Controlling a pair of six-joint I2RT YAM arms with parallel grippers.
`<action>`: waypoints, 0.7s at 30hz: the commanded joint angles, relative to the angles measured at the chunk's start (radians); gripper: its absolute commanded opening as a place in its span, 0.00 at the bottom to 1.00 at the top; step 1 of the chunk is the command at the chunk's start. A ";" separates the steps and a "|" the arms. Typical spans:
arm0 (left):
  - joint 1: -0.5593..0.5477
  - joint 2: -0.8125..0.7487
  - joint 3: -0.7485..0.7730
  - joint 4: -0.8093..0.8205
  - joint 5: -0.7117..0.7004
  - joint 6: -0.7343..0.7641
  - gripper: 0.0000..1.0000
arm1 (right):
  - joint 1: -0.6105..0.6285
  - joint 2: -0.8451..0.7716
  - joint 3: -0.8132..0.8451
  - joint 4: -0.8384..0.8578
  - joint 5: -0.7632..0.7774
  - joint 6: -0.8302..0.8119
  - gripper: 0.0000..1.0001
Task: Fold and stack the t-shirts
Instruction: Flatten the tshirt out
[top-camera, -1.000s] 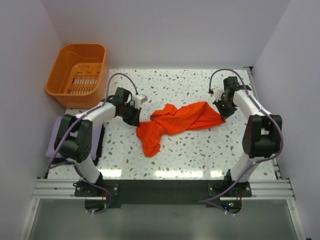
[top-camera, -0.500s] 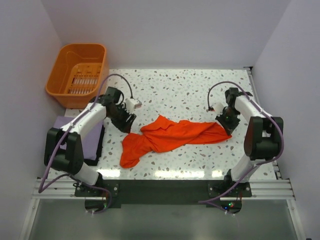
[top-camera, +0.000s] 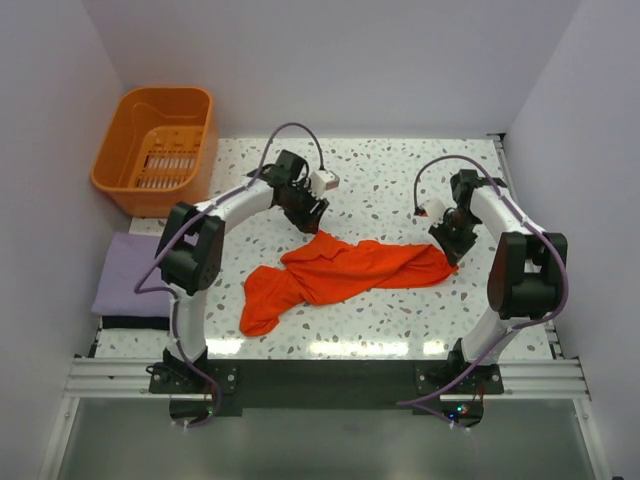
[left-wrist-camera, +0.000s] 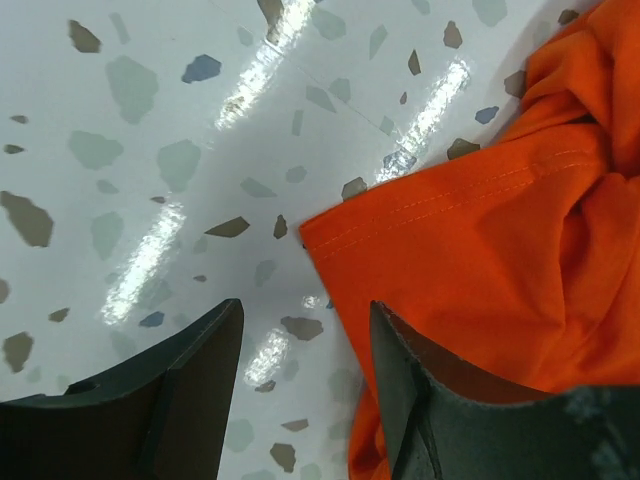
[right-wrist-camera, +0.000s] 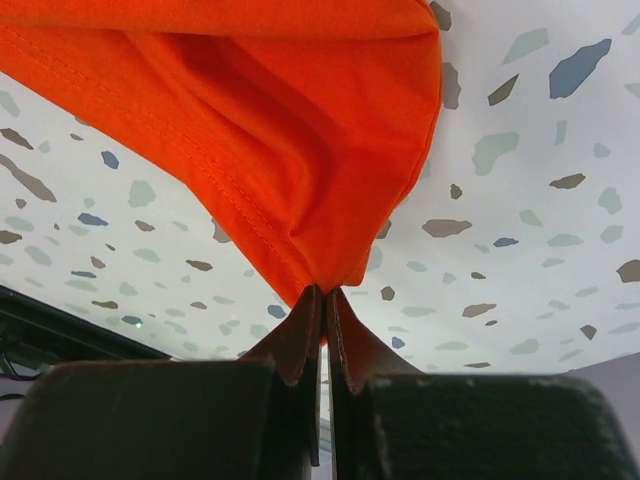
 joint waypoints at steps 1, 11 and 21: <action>-0.023 0.035 0.056 0.039 -0.043 -0.018 0.59 | -0.001 -0.021 0.033 -0.024 -0.029 0.001 0.00; -0.090 0.114 0.030 0.056 -0.095 -0.009 0.62 | 0.000 -0.019 0.017 -0.012 -0.024 -0.001 0.00; -0.152 0.172 0.030 0.058 -0.229 -0.010 0.21 | -0.003 -0.030 0.016 -0.009 -0.027 -0.008 0.00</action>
